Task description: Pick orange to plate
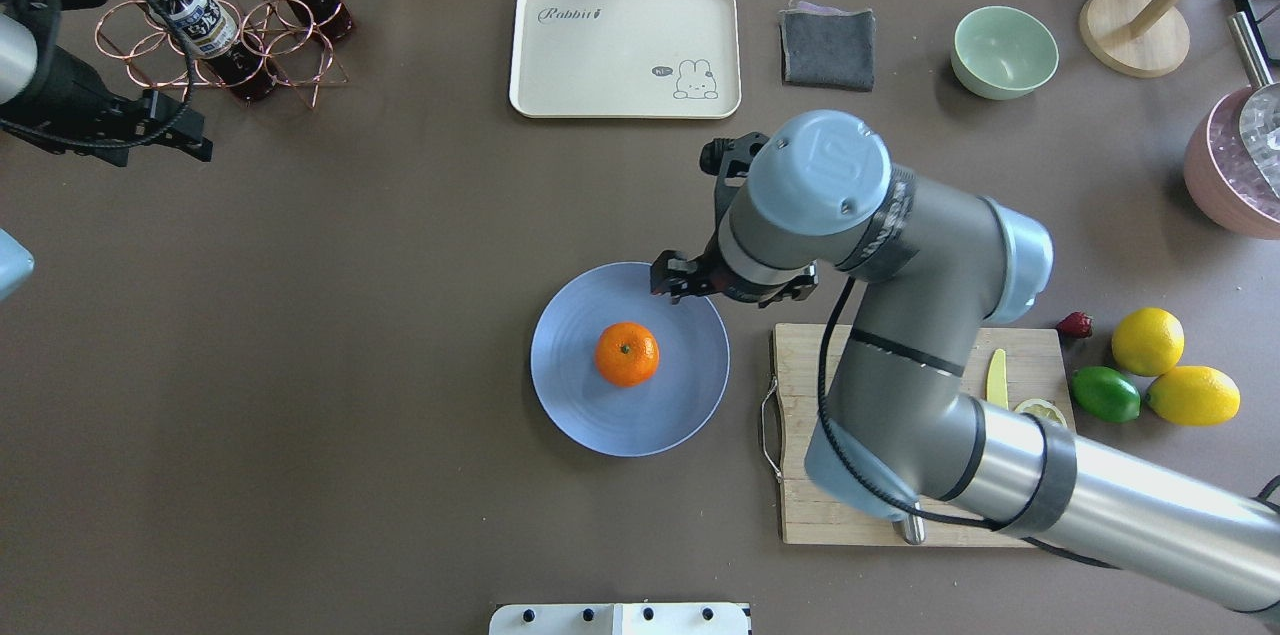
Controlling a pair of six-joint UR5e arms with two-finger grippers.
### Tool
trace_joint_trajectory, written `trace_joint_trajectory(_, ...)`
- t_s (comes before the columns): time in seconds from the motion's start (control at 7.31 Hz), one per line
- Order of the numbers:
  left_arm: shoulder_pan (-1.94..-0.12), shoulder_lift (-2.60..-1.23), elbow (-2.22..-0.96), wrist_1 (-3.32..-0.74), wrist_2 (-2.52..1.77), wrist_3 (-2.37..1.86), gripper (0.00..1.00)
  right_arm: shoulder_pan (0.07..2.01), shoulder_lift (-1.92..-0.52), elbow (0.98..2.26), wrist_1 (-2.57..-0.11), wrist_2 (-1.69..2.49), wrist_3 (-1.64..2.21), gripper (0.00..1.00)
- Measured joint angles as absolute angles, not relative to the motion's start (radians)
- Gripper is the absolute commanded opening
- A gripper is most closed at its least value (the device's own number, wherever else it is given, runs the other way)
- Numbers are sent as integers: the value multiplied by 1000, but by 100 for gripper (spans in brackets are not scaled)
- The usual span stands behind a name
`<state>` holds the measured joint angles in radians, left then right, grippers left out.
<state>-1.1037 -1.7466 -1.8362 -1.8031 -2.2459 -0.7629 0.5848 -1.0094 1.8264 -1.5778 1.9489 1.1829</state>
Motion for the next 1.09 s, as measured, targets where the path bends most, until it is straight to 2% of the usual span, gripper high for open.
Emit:
trace_joint_trajectory(0.27, -1253, -1631, -1814, -1797, -2319, -505, 97, 805, -1171, 1883, -1597, 2115, 918, 100)
trace_joint_trajectory(0.55, -1401, -1580, -1716, -1795, -2395, -252, 97, 1053, -1372, 1896, -1603, 2239, 529, 100)
trace_joint_trajectory(0.82, -1503, -1576, -1610, -1795, -2413, -66, 97, 1318, -1527, 1834, -1612, 2344, 103, 100)
trace_joint_trajectory(1.09, -1536, -1572, -1580, -1802, -2407, -19, 97, 1514, -1591, 1710, -1628, 2400, -203, 100)
